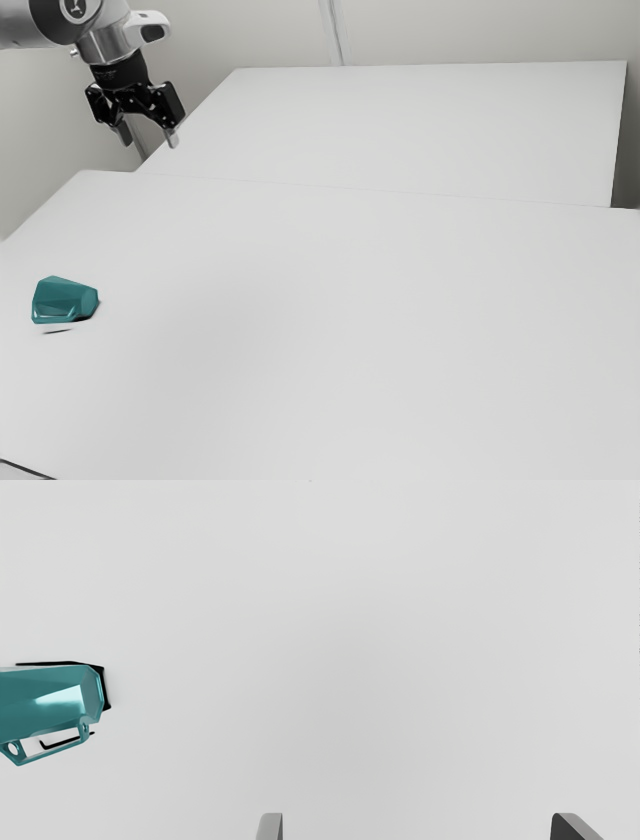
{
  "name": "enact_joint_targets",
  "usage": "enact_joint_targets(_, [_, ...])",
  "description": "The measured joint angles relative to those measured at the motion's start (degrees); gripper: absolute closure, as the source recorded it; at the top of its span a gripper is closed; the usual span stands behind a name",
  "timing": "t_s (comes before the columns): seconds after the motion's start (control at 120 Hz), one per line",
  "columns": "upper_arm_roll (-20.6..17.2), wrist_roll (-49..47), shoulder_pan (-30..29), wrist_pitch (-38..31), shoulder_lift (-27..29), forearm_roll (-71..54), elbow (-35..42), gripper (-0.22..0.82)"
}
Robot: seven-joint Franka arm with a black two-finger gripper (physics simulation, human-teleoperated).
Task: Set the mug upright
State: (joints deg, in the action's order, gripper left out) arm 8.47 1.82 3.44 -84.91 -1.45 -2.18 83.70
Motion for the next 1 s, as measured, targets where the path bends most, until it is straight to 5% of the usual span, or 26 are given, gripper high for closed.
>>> enact_joint_targets(0.483, [0.75, 0.43, -0.21, 0.41, 0.11, -0.54, -0.7, 0.02])
enact_joint_targets(1.0, [1.33, 4.98, -18.08, 0.03, -0.18, -0.04, -0.03, 0.02])
